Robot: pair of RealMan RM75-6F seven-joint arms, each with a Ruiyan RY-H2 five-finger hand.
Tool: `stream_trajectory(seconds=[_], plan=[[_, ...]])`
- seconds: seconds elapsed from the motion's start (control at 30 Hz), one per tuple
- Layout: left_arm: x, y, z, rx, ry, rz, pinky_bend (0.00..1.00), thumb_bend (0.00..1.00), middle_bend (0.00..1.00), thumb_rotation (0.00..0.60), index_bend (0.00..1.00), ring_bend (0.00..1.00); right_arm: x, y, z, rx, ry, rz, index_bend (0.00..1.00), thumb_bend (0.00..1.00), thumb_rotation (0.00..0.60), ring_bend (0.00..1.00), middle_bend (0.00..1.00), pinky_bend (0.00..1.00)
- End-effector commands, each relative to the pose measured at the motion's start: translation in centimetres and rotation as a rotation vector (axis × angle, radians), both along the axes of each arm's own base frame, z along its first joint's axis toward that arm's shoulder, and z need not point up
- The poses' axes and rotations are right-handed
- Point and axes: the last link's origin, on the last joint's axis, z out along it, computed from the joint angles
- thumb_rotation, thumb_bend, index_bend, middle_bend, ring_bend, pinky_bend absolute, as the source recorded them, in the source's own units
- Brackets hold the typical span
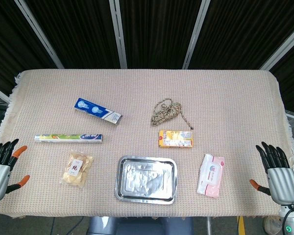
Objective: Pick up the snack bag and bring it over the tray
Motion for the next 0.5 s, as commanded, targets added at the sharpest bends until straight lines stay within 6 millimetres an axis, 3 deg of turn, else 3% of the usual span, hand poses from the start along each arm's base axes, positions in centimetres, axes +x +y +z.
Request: stream_trajectory(seconds=[0.03, 0.5], plan=[[0.01, 0.05, -0.02, -0.002, 0.002, 0.0, 0.0, 0.19, 0.0, 0.6, 0.17, 0.0, 0.0, -0.04, 0.0, 0.0, 0.0, 0.0, 0.03, 0.0, 0.6, 0.0, 0.0, 0.0], [0.08, 0.31, -0.22, -0.016, 0.01, -0.01, 0.0, 0.19, 0.0, 0.6, 0.17, 0.0, 0.15, -0.2, -0.12, 0.005, 0.005, 0.002, 0.03, 0.0, 0.6, 0.0, 0.0, 0.0]])
